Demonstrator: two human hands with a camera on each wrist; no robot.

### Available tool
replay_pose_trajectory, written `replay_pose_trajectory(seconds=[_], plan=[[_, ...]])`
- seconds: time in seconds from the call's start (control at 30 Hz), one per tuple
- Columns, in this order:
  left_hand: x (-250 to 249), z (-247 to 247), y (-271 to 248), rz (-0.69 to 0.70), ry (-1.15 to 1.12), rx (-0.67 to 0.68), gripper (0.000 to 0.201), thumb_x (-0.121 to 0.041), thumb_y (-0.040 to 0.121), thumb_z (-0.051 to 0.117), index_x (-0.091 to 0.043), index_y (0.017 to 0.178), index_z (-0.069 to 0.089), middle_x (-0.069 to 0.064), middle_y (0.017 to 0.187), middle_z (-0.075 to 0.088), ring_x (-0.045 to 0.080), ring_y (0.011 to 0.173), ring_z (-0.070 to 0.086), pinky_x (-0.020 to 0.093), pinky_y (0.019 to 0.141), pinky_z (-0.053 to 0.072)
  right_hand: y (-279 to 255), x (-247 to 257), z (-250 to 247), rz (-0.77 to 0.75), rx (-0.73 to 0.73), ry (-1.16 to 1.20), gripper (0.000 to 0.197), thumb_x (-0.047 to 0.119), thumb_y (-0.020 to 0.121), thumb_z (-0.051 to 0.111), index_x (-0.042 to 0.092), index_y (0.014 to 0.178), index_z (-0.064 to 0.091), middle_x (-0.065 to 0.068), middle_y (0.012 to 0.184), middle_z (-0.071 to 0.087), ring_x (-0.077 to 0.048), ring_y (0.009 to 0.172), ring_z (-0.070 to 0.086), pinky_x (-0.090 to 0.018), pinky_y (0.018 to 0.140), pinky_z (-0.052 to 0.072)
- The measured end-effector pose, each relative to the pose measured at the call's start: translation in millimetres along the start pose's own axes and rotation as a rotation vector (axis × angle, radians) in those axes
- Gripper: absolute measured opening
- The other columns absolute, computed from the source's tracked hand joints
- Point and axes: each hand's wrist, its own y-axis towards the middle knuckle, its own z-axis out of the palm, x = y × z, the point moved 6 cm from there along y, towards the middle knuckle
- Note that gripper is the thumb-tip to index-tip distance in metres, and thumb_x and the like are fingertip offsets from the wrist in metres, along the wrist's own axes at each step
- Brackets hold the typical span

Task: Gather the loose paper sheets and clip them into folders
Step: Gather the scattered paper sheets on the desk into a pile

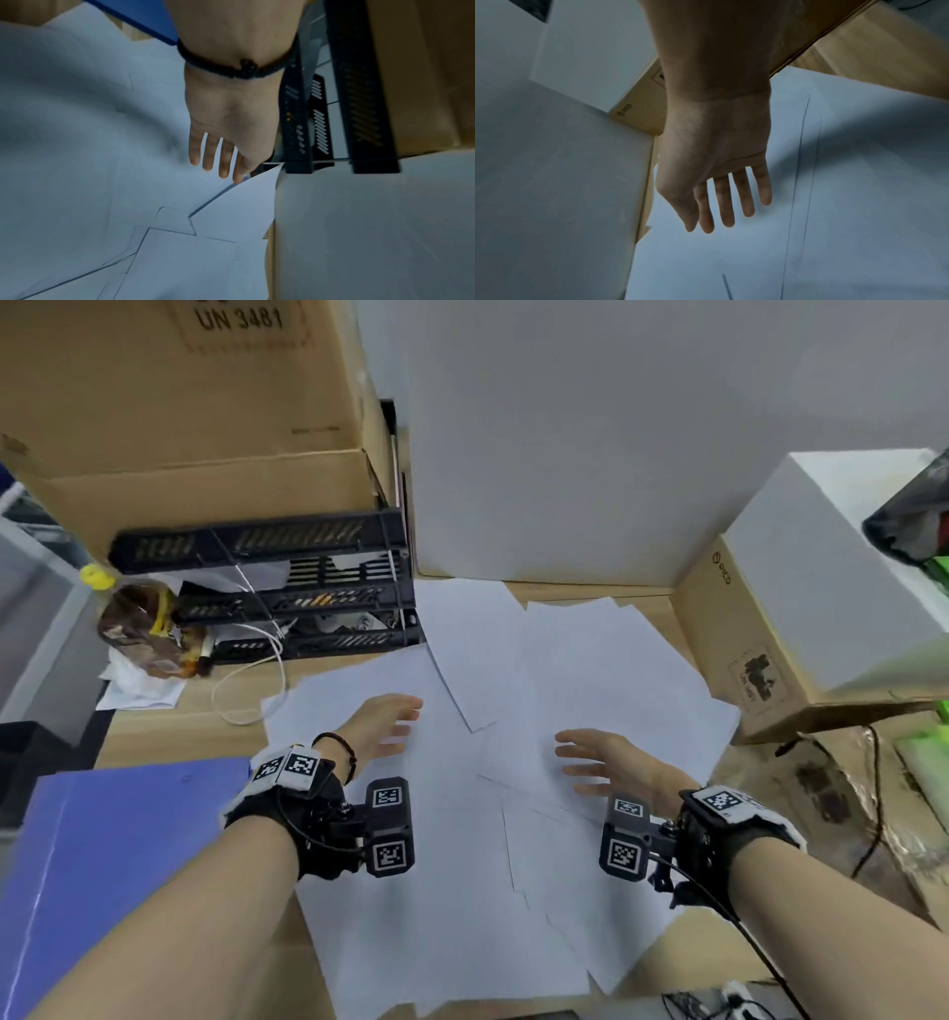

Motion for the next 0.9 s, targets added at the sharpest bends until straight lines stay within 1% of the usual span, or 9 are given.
replay_pose_trajectory(seconds=[0.1, 0.27, 0.33, 0.4, 0.47, 0.6, 0.73, 0.83, 0.9], plan=[[11, 14, 31, -0.049, 0.047, -0.073, 0.036, -0.021, 0.099, 0.046, -0.013, 0.134, 0.049, 0.005, 0.135, 0.047, 0.025, 0.130, 0.040, 0.038, 0.098, 0.037, 23, -10, -41, 0.012, -0.067, 0.007, 0.035, 0.035, 0.096, 0.052, 0.021, 0.127, 0.059, -0.001, 0.135, 0.052, -0.019, 0.118, 0.053, -0.039, 0.101, 0.045], [18, 31, 82, -0.101, -0.012, -0.189, 0.047, -0.016, 0.096, 0.051, -0.013, 0.141, 0.040, 0.009, 0.145, 0.041, 0.029, 0.133, 0.040, 0.038, 0.099, 0.039, 65, -8, -103, -0.044, -0.277, -0.030, 0.041, 0.033, 0.097, 0.052, 0.020, 0.136, 0.051, 0.003, 0.146, 0.044, -0.019, 0.132, 0.040, -0.035, 0.110, 0.030], [17, 42, 96, -0.101, -0.009, -0.215, 0.041, -0.016, 0.095, 0.053, -0.011, 0.134, 0.045, 0.006, 0.134, 0.046, 0.026, 0.126, 0.045, 0.037, 0.098, 0.040, 82, -9, -110, -0.051, -0.243, -0.091, 0.045, 0.036, 0.097, 0.052, 0.022, 0.139, 0.048, 0.002, 0.151, 0.039, -0.017, 0.139, 0.034, -0.035, 0.114, 0.025], [9, 53, 106, -0.083, 0.017, -0.253, 0.010, -0.014, 0.094, 0.054, -0.018, 0.102, 0.052, 0.002, 0.104, 0.049, 0.021, 0.103, 0.047, 0.032, 0.088, 0.039, 94, -7, -108, -0.067, -0.185, -0.178, 0.048, 0.037, 0.097, 0.051, 0.022, 0.142, 0.045, 0.002, 0.157, 0.030, -0.013, 0.146, 0.020, -0.034, 0.115, 0.017], [-2, 64, 115, -0.046, 0.037, -0.289, 0.015, -0.009, 0.092, 0.054, -0.019, 0.083, 0.047, 0.000, 0.085, 0.048, 0.019, 0.087, 0.047, 0.027, 0.073, 0.039, 100, 0, -105, -0.095, -0.153, -0.243, 0.048, 0.035, 0.097, 0.050, 0.023, 0.143, 0.045, 0.002, 0.160, 0.022, -0.012, 0.149, 0.012, -0.036, 0.118, 0.014], [-16, 92, 125, 0.021, 0.078, -0.218, 0.032, -0.010, 0.088, 0.057, -0.003, 0.119, 0.052, 0.008, 0.109, 0.062, 0.025, 0.098, 0.060, 0.024, 0.074, 0.048, 109, 10, -94, -0.128, -0.099, -0.352, 0.045, 0.029, 0.099, 0.050, 0.023, 0.143, 0.044, -0.002, 0.160, 0.019, -0.019, 0.148, 0.017, -0.040, 0.119, 0.019], [-19, 113, 126, 0.026, 0.221, -0.232, 0.030, -0.012, 0.086, 0.062, -0.014, 0.110, 0.044, 0.000, 0.098, 0.052, 0.020, 0.096, 0.052, 0.034, 0.090, 0.046, 113, 20, -95, -0.200, -0.086, -0.402, 0.046, 0.022, 0.095, 0.057, 0.016, 0.140, 0.047, -0.002, 0.146, 0.042, -0.019, 0.137, 0.038, -0.025, 0.102, 0.031], [-20, 116, 119, 0.031, 0.308, -0.208, 0.017, -0.011, 0.087, 0.061, -0.018, 0.092, 0.047, -0.005, 0.078, 0.046, 0.018, 0.079, 0.049, 0.031, 0.081, 0.044, 118, 28, -111, -0.263, -0.189, -0.484, 0.057, 0.027, 0.090, 0.066, 0.017, 0.142, 0.044, -0.002, 0.150, 0.037, -0.021, 0.142, 0.029, -0.035, 0.115, 0.024], [-21, 115, 111, 0.054, 0.344, -0.153, 0.017, -0.011, 0.089, 0.059, -0.016, 0.103, 0.051, -0.005, 0.081, 0.051, 0.018, 0.082, 0.051, 0.030, 0.079, 0.045, 124, 27, -119, -0.258, -0.233, -0.565, 0.071, 0.035, 0.086, 0.070, 0.020, 0.146, 0.037, -0.003, 0.156, 0.029, -0.021, 0.147, 0.018, -0.039, 0.119, 0.016]])
